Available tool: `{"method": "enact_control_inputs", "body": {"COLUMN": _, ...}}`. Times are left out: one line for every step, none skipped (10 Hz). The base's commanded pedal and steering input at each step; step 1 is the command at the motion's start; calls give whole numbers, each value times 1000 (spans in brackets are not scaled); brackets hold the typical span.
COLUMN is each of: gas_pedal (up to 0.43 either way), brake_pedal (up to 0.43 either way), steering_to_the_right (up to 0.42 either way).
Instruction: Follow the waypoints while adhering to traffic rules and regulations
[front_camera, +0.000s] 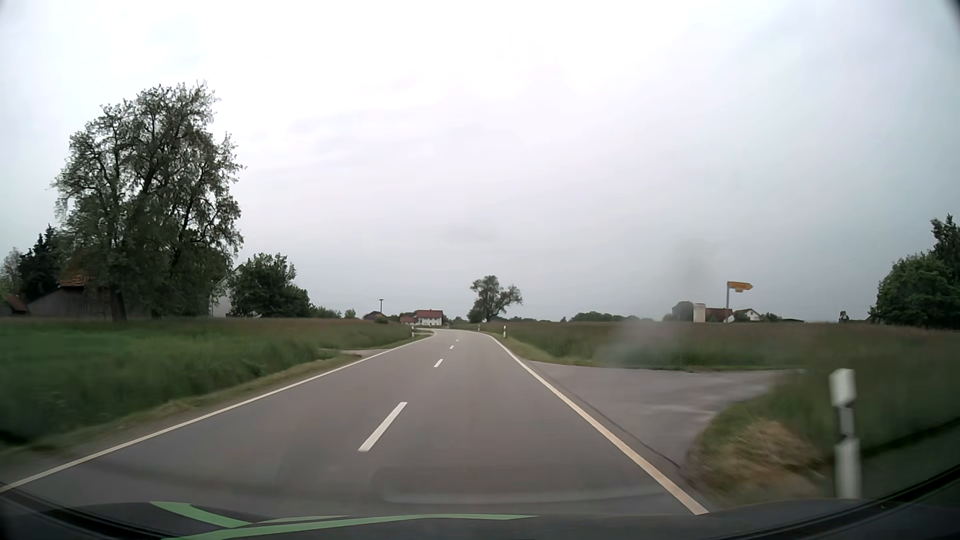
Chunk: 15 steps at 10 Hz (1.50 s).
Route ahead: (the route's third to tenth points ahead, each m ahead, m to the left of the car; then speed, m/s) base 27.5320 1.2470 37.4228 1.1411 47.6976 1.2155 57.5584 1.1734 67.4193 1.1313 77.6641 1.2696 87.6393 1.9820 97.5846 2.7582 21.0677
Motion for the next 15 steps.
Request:
{"method": "enact_control_inputs", "body": {"gas_pedal": 0, "brake_pedal": 0, "steering_to_the_right": 0}}
{"method": "enact_control_inputs", "body": {"gas_pedal": 0, "brake_pedal": 0, "steering_to_the_right": 0}}
{"method": "enact_control_inputs", "body": {"gas_pedal": 0, "brake_pedal": 0, "steering_to_the_right": 0}}
{"method": "enact_control_inputs", "body": {"gas_pedal": 0, "brake_pedal": 0, "steering_to_the_right": 0}}
{"method": "enact_control_inputs", "body": {"gas_pedal": 0, "brake_pedal": 0, "steering_to_the_right": 0}}
{"method": "enact_control_inputs", "body": {"gas_pedal": 20, "brake_pedal": 0, "steering_to_the_right": 0}}
{"method": "enact_control_inputs", "body": {"gas_pedal": 39, "brake_pedal": 0, "steering_to_the_right": 1}}
{"method": "enact_control_inputs", "body": {"gas_pedal": 39, "brake_pedal": 0, "steering_to_the_right": 1}}
{"method": "enact_control_inputs", "body": {"gas_pedal": 59, "brake_pedal": 0, "steering_to_the_right": 1}}
{"method": "enact_control_inputs", "body": {"gas_pedal": 79, "brake_pedal": 0, "steering_to_the_right": 1}}
{"method": "enact_control_inputs", "body": {"gas_pedal": 98, "brake_pedal": 0, "steering_to_the_right": 1}}
{"method": "enact_control_inputs", "body": {"gas_pedal": 98, "brake_pedal": 0, "steering_to_the_right": 1}}
{"method": "enact_control_inputs", "body": {"gas_pedal": 98, "brake_pedal": 0, "steering_to_the_right": 2}}
{"method": "enact_control_inputs", "body": {"gas_pedal": 110, "brake_pedal": 0, "steering_to_the_right": 2}}
{"method": "enact_control_inputs", "body": {"gas_pedal": 110, "brake_pedal": 0, "steering_to_the_right": 4}}
